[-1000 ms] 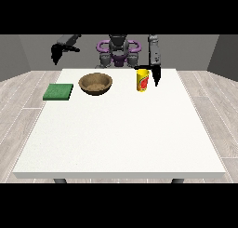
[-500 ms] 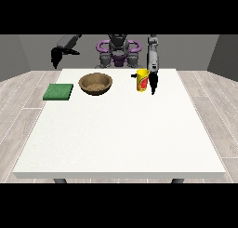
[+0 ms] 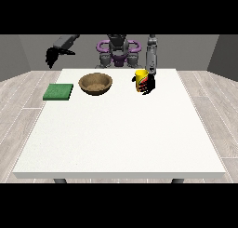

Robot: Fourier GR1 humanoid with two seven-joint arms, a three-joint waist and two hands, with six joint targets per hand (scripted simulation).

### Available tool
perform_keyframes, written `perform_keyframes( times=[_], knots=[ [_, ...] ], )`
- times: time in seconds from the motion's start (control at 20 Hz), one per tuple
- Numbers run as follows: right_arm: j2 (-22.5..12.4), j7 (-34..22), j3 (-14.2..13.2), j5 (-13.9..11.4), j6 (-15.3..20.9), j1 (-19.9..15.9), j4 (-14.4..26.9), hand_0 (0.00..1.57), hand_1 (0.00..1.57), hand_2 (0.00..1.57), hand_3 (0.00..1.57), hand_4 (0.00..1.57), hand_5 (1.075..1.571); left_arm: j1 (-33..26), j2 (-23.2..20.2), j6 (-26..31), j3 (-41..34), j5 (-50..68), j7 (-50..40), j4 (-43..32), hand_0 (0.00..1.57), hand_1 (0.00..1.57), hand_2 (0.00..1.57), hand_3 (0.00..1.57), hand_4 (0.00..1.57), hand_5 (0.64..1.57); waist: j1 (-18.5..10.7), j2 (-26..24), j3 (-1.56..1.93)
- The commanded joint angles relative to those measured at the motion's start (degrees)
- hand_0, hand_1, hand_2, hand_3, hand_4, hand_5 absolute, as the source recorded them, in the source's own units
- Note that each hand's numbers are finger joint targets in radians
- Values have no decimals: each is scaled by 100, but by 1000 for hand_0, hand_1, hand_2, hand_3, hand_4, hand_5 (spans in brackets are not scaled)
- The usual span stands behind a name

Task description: Pick the cup and pour the ball into the bowl, then pick the bowl and place it on the pad

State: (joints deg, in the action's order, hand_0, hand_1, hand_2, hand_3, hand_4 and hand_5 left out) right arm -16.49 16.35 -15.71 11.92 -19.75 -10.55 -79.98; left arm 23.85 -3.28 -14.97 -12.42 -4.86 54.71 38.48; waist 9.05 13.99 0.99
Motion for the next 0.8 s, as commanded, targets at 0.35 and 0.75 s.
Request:
perform_keyframes(
  times=[0.35, 0.75],
  knots=[
    [-323, -539, -269, 123, -109, 212, 607, 0, 0, 0, 0, 0, 1570, 21, -274, -748, 662, -944, -1307, 85, 1341, 1341, 1571, 1571, 1532, 1304, -336, -1173, -90],
    [-22, -343, -53, -66, -57, 384, 809, 0, 0, 0, 0, 0, 1568, 1174, -2007, -751, 993, -2100, -3318, 10, 1459, 1459, 1571, 1571, 1571, 1282, -290, -1523, -86]
  ],
)
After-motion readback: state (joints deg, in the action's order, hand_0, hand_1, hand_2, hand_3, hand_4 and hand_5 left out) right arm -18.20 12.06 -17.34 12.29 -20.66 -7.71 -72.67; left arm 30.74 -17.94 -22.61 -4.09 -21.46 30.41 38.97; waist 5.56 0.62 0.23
